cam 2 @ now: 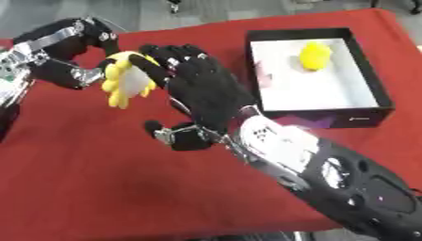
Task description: Pick up the objects with one hand, pass them to the other hand, and then place them into the box on the other side of the table.
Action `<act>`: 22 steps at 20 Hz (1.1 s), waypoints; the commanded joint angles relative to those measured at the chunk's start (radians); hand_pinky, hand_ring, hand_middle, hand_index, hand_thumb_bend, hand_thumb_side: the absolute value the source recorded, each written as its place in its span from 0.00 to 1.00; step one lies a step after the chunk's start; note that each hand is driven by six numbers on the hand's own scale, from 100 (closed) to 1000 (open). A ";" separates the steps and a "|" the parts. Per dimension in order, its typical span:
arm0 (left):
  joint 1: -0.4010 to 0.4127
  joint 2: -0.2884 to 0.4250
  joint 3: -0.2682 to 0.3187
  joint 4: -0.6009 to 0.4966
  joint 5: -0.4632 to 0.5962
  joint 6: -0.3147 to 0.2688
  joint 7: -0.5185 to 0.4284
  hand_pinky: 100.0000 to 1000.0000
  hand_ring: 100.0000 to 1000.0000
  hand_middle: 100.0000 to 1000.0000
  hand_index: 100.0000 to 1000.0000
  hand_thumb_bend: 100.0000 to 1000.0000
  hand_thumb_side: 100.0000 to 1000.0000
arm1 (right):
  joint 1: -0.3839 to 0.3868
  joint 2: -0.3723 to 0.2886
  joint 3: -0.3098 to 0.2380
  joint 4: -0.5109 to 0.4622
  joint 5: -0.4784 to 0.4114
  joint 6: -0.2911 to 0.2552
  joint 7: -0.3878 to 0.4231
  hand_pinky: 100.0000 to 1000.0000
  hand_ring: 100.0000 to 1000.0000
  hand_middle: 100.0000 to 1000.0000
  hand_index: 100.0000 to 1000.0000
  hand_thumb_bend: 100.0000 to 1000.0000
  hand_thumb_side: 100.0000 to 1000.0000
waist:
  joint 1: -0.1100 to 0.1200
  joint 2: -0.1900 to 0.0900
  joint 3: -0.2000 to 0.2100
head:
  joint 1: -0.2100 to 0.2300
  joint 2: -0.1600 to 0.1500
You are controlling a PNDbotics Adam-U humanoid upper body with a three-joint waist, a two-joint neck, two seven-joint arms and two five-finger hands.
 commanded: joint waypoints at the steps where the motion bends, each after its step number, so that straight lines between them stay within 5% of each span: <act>1: -0.029 0.004 -0.004 -0.018 0.016 -0.219 -0.216 0.59 0.30 0.29 0.41 0.00 0.20 | -0.022 -0.010 -0.016 -0.021 0.001 -0.001 0.012 0.74 0.82 0.87 0.94 0.38 0.33 | 0.000 -0.022 0.002 | -0.006 0.005; 22: -0.011 0.045 -0.037 -0.107 0.069 -0.165 -0.216 0.58 0.30 0.29 0.41 0.00 0.20 | -0.003 -0.023 -0.018 -0.021 0.036 0.067 0.042 0.74 0.84 0.87 0.93 0.36 0.34 | 0.002 -0.030 0.007 | -0.007 0.005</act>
